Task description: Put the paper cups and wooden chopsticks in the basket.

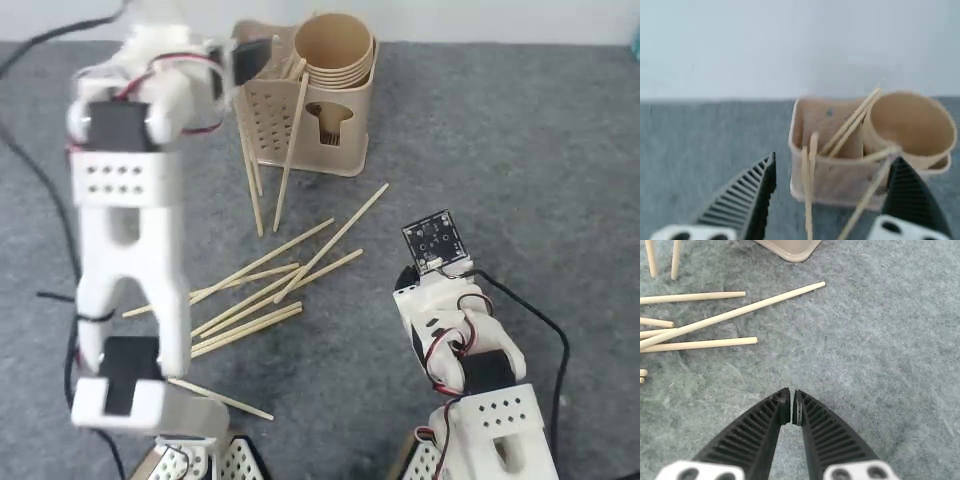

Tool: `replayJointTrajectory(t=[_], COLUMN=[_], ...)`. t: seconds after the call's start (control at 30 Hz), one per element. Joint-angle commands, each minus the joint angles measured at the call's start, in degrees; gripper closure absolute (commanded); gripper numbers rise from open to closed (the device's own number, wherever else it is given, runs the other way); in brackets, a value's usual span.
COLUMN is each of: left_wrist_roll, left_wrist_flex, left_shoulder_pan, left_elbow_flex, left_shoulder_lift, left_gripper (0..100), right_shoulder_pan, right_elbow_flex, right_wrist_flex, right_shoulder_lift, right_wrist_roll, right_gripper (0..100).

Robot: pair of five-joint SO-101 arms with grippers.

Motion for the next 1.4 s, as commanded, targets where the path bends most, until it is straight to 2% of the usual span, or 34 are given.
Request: replayJointTrajectory(t=[0.0, 0.13, 0.4, 0.63, 1.07, 1.37], left_wrist_roll=[5.6, 6.7, 5.1, 3.0, 3.0, 2.5], left_wrist_flex=[6.6, 2.9, -19.3, -38.8, -57.8, -69.8], left_shoulder_pan=[-1.8, -2.8, -0.4, 2.9, 2.8, 2.8], left_elbow_flex=[2.0, 12.5, 41.4, 61.6, 64.1, 64.0], left_shoulder_lift=[-4.5, -4.7, -13.3, -19.4, -6.6, 2.4], left_gripper=[66, 66, 80, 70, 69, 91], right_shoulder_pan=[0.4, 0.4, 0.4, 0.4, 0.4, 0.4], right_elbow_flex=[-0.4, -0.4, -0.4, -0.4, -0.4, -0.4], right_wrist_flex=[-1.5, -1.5, -1.5, -1.5, -1.5, -1.5], right_shoulder_lift=[-1.0, -1.0, -1.0, -1.0, -1.0, -1.0], right_wrist_roll=[1.4, 1.4, 1.5, 1.5, 1.5, 1.6], right_gripper=[96.8, 96.8, 96.8, 96.8, 96.8, 96.8])
